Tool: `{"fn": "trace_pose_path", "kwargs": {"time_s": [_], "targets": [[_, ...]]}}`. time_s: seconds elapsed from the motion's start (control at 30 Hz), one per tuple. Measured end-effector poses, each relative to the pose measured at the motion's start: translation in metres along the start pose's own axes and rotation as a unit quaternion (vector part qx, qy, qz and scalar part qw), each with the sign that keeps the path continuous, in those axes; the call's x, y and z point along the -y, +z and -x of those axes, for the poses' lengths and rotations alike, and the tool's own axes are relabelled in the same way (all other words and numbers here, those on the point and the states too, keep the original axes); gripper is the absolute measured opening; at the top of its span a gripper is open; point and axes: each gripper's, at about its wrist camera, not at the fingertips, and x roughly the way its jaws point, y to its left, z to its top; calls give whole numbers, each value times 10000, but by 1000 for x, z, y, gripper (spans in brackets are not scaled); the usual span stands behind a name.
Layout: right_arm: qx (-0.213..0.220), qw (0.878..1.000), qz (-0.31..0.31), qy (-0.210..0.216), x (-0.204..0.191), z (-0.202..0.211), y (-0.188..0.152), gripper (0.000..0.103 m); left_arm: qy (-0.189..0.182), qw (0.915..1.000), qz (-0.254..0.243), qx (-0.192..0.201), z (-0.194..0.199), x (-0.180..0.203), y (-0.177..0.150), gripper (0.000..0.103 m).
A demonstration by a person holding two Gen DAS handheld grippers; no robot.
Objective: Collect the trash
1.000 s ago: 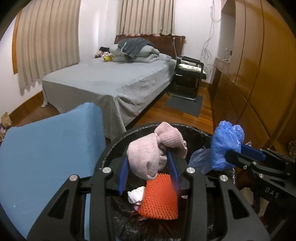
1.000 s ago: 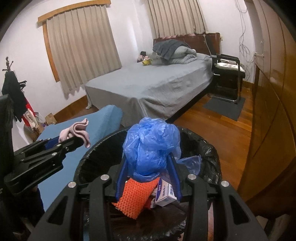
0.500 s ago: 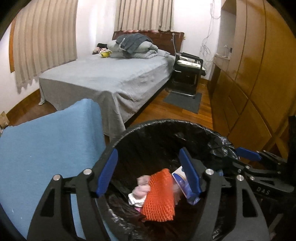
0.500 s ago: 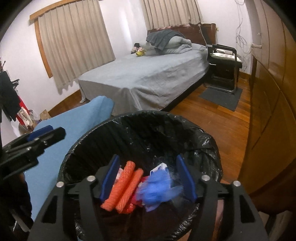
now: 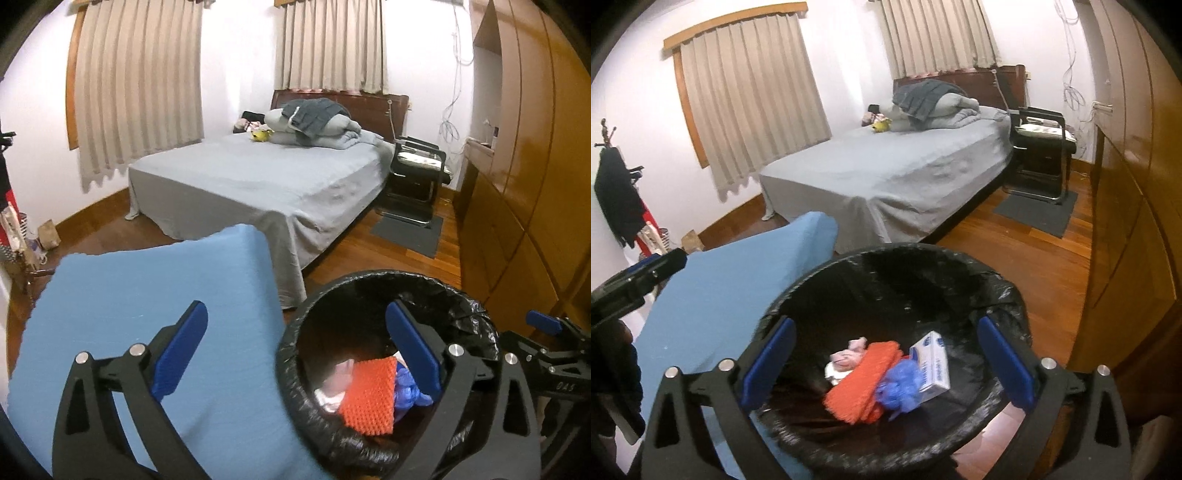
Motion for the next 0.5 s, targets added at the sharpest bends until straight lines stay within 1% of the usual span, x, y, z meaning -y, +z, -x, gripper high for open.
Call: {"fn": "trace_pose_path", "kwargs": {"time_s": [0.2, 0.33, 0.5], "targets": [[118, 9998, 97, 135, -22, 21, -2, 97, 83, 10000, 1, 32, 33, -2, -11, 96], [167, 9995, 162, 209, -36, 36, 0, 97, 72, 9999, -61, 65, 52, 1, -16, 96], [306, 9984, 366, 299, -53, 57, 6, 97, 97, 9998, -79, 158, 74, 2, -20, 96]]}}
